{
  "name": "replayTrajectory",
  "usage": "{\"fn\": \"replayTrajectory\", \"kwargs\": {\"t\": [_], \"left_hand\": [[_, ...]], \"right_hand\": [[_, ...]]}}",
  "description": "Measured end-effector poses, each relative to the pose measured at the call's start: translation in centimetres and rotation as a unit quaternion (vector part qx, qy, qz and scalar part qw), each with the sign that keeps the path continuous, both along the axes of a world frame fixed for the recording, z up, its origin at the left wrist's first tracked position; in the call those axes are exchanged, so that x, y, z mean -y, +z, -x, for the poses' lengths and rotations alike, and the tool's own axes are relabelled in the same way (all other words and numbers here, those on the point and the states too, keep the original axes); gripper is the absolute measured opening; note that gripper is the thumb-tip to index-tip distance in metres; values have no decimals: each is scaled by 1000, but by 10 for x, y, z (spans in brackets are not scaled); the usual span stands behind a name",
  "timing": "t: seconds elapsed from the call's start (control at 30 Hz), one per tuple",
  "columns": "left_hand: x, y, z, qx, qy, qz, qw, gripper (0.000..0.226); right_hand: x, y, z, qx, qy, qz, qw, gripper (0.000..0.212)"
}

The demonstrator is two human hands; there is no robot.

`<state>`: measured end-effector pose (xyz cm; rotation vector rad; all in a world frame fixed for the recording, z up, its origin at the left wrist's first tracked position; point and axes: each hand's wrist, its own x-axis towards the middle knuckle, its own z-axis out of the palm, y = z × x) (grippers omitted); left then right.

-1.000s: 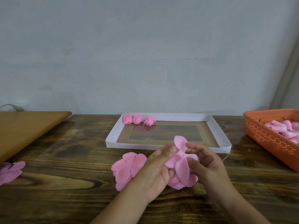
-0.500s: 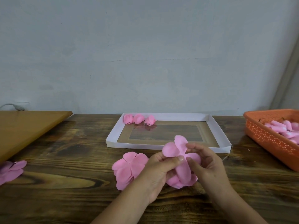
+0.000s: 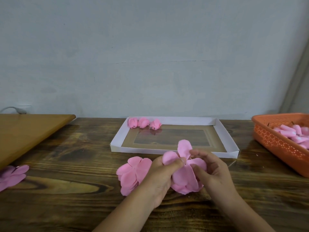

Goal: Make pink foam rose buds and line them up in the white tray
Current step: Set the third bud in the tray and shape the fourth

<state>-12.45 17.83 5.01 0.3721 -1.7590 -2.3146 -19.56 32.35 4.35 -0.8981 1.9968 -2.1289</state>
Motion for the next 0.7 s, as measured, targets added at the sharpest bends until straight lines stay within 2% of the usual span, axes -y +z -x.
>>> {"fn": "replayTrajectory", "kwargs": {"t": [0.27,0.4,0.5,0.57,0.7], "left_hand": [[3,-4,-1,-6,-36,-12,999,37],[4,-4,0,25,5,-66,998,21],[4,-5,1,45,13,-61,997,23],[3,-4,1,55,17,-65,996,22],[4,-4,2,61,12,-78,995,20]], "right_hand": [[2,-2,0,2,6,0,1000,32],[2,-1,0,22,21,9,1000,31],[1,-1,0,46,38,12,998,34],[-1,-3,2,47,24,-1,999,40],[-2,-2,9,22,-65,-29,997,41]]}}
